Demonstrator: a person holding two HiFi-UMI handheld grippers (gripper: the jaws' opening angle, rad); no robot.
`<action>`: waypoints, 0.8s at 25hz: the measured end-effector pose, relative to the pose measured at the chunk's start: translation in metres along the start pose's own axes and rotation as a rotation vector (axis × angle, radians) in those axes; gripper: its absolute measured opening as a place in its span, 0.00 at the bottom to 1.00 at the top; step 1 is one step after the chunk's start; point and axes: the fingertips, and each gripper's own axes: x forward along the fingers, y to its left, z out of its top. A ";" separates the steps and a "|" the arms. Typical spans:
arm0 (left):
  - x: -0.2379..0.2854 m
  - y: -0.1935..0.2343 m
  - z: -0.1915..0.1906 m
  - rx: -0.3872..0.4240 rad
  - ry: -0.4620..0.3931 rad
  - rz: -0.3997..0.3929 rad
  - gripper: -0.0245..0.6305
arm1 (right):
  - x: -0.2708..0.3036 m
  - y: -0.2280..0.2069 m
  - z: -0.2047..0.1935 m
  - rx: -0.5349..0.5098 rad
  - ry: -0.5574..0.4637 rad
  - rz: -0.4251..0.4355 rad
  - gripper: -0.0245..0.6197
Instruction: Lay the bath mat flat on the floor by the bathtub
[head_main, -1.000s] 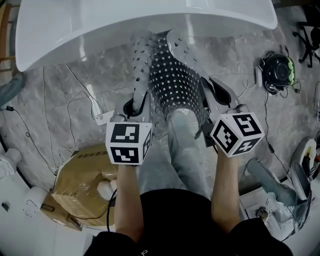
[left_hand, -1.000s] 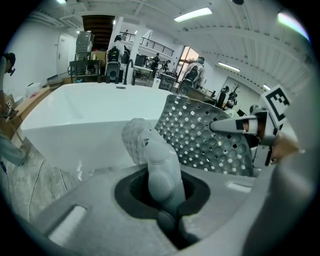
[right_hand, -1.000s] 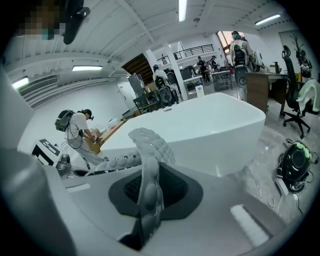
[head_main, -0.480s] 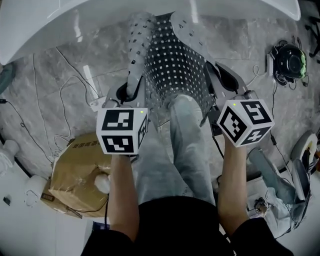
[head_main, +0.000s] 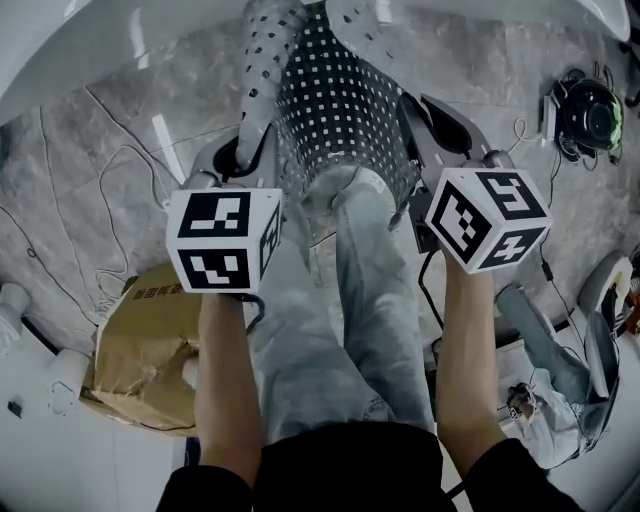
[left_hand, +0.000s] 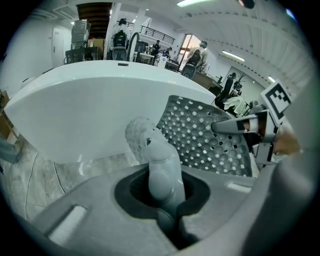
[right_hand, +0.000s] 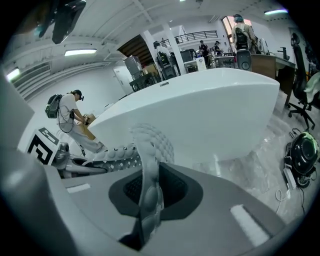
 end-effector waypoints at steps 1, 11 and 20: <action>0.006 0.003 -0.002 -0.005 0.006 -0.006 0.08 | 0.005 -0.003 -0.004 -0.003 0.010 -0.003 0.07; 0.064 0.017 -0.025 -0.001 0.063 -0.017 0.08 | 0.050 -0.035 -0.042 0.016 0.048 0.010 0.07; 0.122 0.022 -0.033 0.031 0.076 -0.031 0.08 | 0.096 -0.076 -0.072 0.096 0.075 0.022 0.07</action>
